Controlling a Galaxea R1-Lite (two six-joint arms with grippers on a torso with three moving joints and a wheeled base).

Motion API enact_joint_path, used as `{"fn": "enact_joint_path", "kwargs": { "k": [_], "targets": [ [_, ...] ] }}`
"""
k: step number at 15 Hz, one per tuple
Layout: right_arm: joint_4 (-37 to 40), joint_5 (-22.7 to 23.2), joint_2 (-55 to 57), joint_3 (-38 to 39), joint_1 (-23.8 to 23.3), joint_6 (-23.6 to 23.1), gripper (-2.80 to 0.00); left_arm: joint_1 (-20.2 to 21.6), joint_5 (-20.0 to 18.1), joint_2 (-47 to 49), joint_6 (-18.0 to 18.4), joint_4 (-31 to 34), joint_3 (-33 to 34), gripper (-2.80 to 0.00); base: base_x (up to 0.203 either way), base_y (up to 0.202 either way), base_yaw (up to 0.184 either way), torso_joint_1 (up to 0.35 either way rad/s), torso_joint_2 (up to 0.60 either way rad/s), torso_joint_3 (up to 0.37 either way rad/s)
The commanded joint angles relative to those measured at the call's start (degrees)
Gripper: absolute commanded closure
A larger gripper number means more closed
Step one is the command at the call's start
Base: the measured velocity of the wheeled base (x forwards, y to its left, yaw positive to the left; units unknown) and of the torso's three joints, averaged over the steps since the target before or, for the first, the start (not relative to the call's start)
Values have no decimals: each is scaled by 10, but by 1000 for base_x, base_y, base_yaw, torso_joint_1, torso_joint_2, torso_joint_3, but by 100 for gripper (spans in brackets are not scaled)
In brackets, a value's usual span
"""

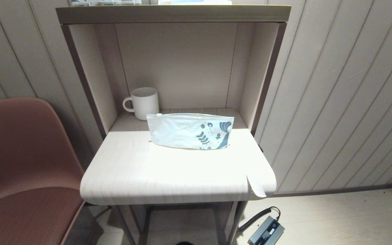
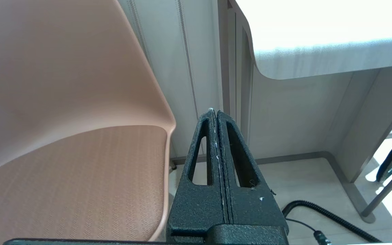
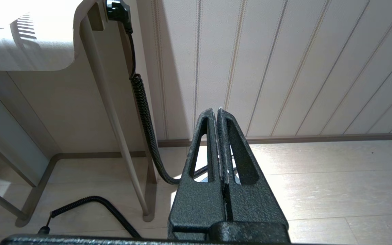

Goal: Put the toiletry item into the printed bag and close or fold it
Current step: Pick up the storage bag

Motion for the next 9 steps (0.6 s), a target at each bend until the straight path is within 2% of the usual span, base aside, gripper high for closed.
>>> {"fn": "enact_joint_path", "kwargs": {
  "k": [1, 5, 6, 7, 9],
  "targets": [
    [0, 0, 1, 0, 0, 0, 0, 0, 0, 0, 6, -1, 0, 0, 0, 0, 0, 0, 0, 0],
    [0, 2, 1, 0, -1, -2, 0, 0, -2, 0, 11, -2, -5, 0, 0, 0, 0, 0, 0, 0],
    [0, 2, 1, 0, -1, -2, 0, 0, -2, 8, 10, -2, -28, 0, 0, 0, 0, 0, 0, 0],
    [0, 2, 1, 0, -1, -2, 0, 0, -3, 26, 5, -1, -77, 0, 0, 0, 0, 0, 0, 0],
    [0, 2, 1, 0, -1, -2, 0, 0, -12, 96, -13, 3, -218, 0, 0, 0, 0, 0, 0, 0]
  ]
}}
